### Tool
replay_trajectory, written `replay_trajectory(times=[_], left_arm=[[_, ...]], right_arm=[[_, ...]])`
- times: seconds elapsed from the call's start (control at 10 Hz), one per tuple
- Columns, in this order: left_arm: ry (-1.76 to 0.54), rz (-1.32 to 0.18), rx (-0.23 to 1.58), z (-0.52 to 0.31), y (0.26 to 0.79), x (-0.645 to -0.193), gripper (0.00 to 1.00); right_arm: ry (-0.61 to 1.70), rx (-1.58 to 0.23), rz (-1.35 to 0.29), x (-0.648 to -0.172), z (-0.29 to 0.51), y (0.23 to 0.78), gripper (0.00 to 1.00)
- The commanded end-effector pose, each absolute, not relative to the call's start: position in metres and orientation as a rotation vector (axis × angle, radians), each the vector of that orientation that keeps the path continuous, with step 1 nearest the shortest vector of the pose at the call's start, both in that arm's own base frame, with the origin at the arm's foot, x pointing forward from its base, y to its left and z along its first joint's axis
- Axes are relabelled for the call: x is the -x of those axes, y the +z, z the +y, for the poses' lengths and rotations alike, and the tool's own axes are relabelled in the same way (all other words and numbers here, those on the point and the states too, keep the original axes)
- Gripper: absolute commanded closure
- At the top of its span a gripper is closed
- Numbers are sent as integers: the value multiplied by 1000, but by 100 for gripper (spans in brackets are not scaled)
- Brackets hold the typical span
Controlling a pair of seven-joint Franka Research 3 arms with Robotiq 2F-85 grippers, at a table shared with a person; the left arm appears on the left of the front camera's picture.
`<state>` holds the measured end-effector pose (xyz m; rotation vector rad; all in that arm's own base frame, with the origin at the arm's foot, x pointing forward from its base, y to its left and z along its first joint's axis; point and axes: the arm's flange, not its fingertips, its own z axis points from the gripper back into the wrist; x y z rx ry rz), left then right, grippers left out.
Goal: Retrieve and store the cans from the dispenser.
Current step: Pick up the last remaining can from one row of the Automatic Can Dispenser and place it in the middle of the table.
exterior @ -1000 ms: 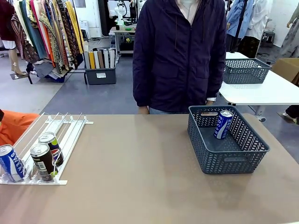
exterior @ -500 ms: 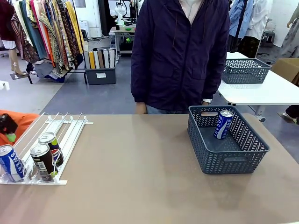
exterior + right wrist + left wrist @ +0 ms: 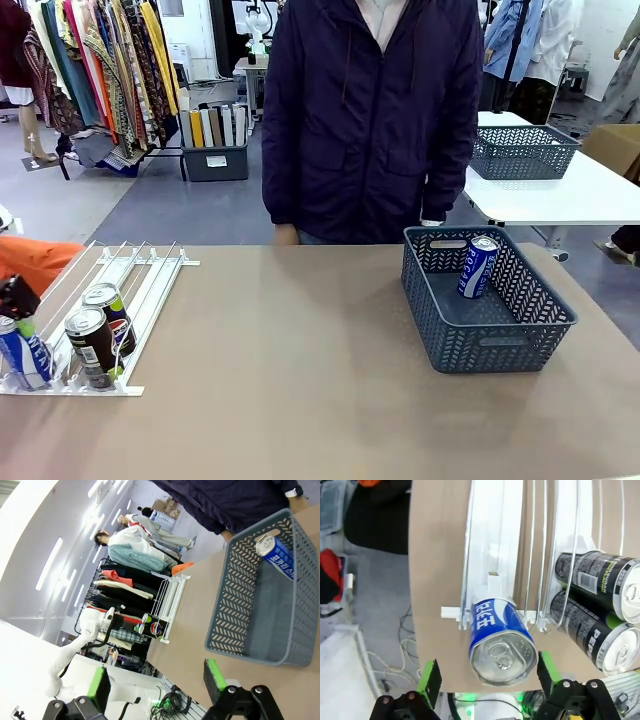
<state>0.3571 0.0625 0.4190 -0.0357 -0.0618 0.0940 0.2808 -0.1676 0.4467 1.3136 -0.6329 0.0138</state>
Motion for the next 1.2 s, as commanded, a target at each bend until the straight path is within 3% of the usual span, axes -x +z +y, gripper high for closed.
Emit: replay_trajectory(times=[0.0, 0.6, 0.7, 0.8, 1.1], left_arm=[[59, -17, 91, 58, 409, -362, 0], [85, -26, 70, 56, 402, -368, 0], [111, -43, 56, 55, 404, -368, 57], [89, -46, 60, 54, 406, -367, 100], [87, -37, 53, 54, 407, -364, 100]], right_arm=[[10, -1334, -656, -284, -167, 451, 0], [10, -1334, -656, -284, -167, 451, 0], [10, -1334, -656, -284, -167, 451, 0], [10, -1334, -656, -284, -167, 451, 0], [10, -1334, -656, -284, -167, 451, 0]])
